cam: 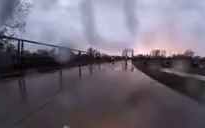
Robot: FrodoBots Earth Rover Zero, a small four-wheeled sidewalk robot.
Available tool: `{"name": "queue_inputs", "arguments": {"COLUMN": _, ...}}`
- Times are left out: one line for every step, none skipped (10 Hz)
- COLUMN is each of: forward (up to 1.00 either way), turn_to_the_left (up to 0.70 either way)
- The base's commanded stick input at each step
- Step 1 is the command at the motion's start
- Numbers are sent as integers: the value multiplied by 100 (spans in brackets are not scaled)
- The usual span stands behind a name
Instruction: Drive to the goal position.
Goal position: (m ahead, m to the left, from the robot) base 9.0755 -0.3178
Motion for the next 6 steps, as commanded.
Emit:
{"name": "queue_inputs", "arguments": {"forward": 70, "turn_to_the_left": 0}}
{"name": "queue_inputs", "arguments": {"forward": 70, "turn_to_the_left": 0}}
{"name": "queue_inputs", "arguments": {"forward": 70, "turn_to_the_left": 0}}
{"name": "queue_inputs", "arguments": {"forward": 70, "turn_to_the_left": 0}}
{"name": "queue_inputs", "arguments": {"forward": 70, "turn_to_the_left": 0}}
{"name": "queue_inputs", "arguments": {"forward": 70, "turn_to_the_left": 0}}
